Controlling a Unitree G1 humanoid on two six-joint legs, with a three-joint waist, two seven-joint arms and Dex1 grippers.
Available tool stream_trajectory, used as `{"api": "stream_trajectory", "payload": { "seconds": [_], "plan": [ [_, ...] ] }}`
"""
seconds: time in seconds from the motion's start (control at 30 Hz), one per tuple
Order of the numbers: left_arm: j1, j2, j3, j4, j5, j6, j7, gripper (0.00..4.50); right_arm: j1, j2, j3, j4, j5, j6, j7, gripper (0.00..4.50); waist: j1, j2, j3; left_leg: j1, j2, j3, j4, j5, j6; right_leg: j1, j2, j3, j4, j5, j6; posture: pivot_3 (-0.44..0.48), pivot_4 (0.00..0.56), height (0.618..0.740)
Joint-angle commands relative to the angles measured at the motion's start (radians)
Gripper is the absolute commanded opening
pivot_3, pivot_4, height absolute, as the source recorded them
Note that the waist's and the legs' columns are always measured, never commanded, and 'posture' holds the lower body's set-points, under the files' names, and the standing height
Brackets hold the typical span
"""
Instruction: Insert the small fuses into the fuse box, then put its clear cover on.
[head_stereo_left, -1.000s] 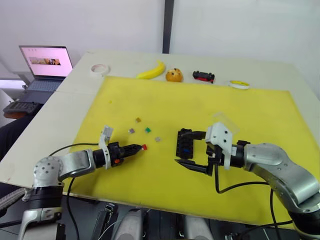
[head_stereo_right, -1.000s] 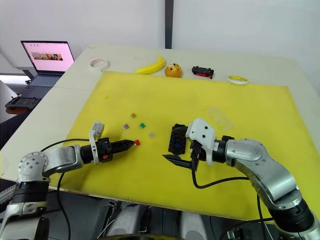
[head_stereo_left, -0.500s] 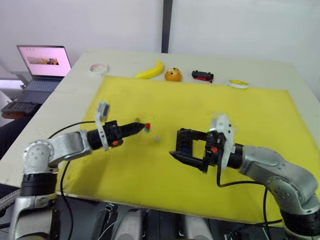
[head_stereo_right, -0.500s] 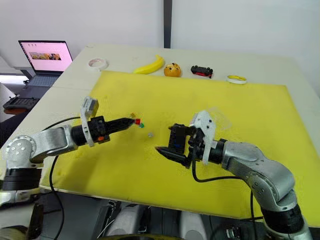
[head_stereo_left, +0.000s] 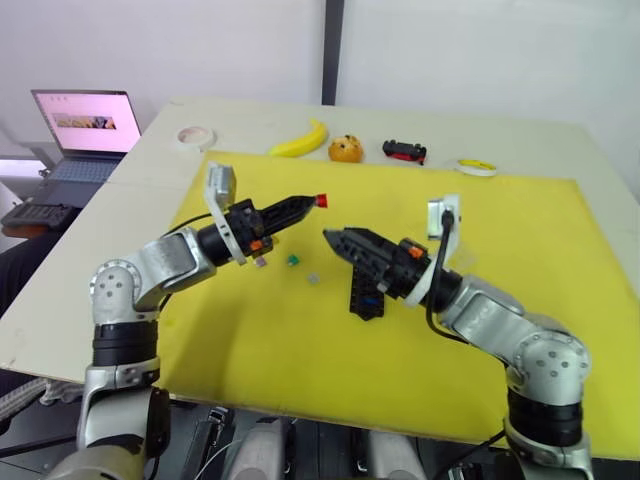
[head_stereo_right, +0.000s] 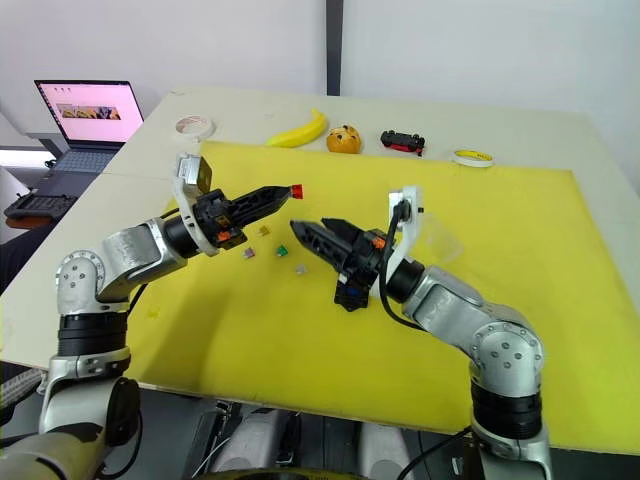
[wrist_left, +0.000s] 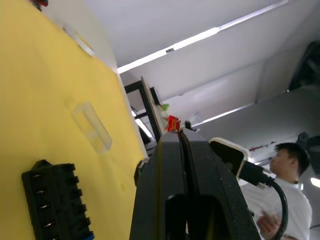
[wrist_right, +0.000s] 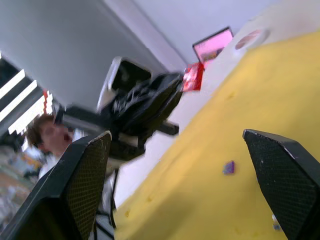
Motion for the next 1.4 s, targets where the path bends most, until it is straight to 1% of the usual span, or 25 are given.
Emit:
{"api": "stream_trajectory", "payload": {
  "seconds": [0.03, 0.17, 0.23, 0.37, 0.7, 0.77, 1.3, 1.4],
  "plan": [
    [-0.037, -0.034, 0.017, -0.009, -0.02, -0.03, 0.008, 0.06, -0.031, 0.048, 0.003, 0.012, 0.073, -0.068, -0.092, 4.5, 0.0, 0.0, 0.0, 0.0, 0.0, 0.0, 0.0, 0.0, 0.0, 0.0, 0.0, 0.0, 0.0, 0.0, 0.0, 0.0, 0.15, 0.74],
    [-0.023, -0.081, 0.021, -0.034, -0.02, -0.072, 0.034, 0.06, -0.039, 0.134, 0.018, 0.014, 0.118, -0.151, -0.18, 4.5, -0.002, 0.0, 0.0, 0.0, 0.0, 0.0, 0.0, 0.0, 0.0, 0.0, 0.002, 0.0, 0.0, 0.0, 0.0, 0.0, 0.15, 0.74],
    [-0.015, -0.099, 0.021, -0.048, -0.02, -0.09, 0.045, 0.06, -0.042, 0.152, 0.026, 0.015, 0.122, -0.171, -0.201, 4.5, -0.002, 0.0, 0.0, 0.0, 0.001, 0.0, 0.0, 0.0, 0.0, 0.0, 0.003, 0.0, 0.0, 0.0, 0.0, 0.0, 0.15, 0.74],
    [-0.003, -0.125, 0.022, -0.07, -0.02, -0.112, 0.062, 0.06, -0.051, 0.159, 0.037, 0.018, 0.109, -0.202, -0.219, 4.5, -0.004, 0.0, 0.0, 0.0, 0.001, 0.0, 0.0, 0.0, 0.0, 0.0, 0.003, 0.0, 0.001, 0.0, 0.0, 0.0, 0.15, 0.74],
    [0.006, -0.15, 0.007, -0.084, -0.02, -0.15, 0.082, 0.06, -0.071, 0.163, 0.059, 0.029, 0.086, -0.249, -0.224, 4.5, -0.006, 0.0, 0.0, 0.0, 0.002, -0.001, 0.0, -0.001, 0.002, 0.0, 0.005, 0.0, 0.001, 0.0, 0.0, 0.0, 0.15, 0.74],
    [0.006, -0.155, 0.003, -0.08, -0.02, -0.155, 0.088, 0.0, -0.076, 0.16, 0.07, 0.028, 0.078, -0.248, -0.219, 3.95, -0.006, 0.0, 0.0, 0.0, 0.002, -0.001, 0.0, -0.001, 0.002, 0.0, 0.005, 0.0, 0.001, 0.0, 0.0, 0.0, 0.15, 0.74],
    [0.008, -0.18, -0.006, -0.094, -0.02, -0.16, 0.104, 0.0, -0.084, 0.154, 0.082, 0.041, 0.06, -0.27, -0.226, 3.95, -0.006, 0.0, 0.0, 0.0, 0.002, -0.001, 0.0, -0.001, 0.002, 0.0, 0.005, 0.0, 0.001, 0.0, 0.0, 0.0, 0.15, 0.74],
    [0.007, -0.187, -0.004, -0.099, -0.02, -0.16, 0.111, 0.0, -0.084, 0.146, 0.085, 0.036, 0.046, -0.266, -0.224, 3.2, -0.006, 0.0, 0.0, 0.0, 0.002, -0.001, 0.0, -0.001, 0.002, 0.0, 0.005, 0.0, 0.001, 0.0, 0.0, 0.0, 0.15, 0.74]
  ]
}}
